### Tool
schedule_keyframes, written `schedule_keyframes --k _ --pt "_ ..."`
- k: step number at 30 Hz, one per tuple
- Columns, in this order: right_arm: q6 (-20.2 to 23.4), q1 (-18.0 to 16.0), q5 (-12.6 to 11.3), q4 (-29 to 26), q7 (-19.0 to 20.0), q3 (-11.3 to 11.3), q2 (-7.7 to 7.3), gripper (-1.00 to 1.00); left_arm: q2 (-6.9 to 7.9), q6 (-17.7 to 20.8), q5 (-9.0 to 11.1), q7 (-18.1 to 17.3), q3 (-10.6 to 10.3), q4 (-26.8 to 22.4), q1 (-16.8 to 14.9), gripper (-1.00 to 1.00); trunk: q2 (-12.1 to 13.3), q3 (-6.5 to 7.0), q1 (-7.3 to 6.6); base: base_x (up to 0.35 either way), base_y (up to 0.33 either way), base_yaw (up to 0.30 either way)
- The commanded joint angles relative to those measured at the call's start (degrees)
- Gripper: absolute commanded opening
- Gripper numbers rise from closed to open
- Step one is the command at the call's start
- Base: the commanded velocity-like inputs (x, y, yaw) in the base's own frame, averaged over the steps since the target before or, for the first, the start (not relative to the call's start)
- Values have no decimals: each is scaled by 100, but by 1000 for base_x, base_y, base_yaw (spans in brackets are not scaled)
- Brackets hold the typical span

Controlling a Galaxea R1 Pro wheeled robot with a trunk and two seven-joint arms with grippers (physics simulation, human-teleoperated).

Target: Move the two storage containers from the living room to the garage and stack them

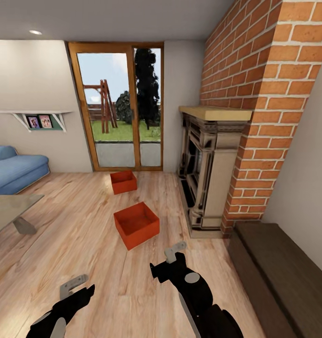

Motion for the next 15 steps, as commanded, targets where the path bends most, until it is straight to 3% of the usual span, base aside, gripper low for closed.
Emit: schedule_keyframes --k 1,15 --pt "-3 0 0 -1 2 0 0 100 0 0 0 1 0 0 0 100 0 0 0 337 -153 25" --pt "0 1 1 -3 10 -5 0 100 0 0 0 0 0 39 0 100 0 0 0 320 -177 1"
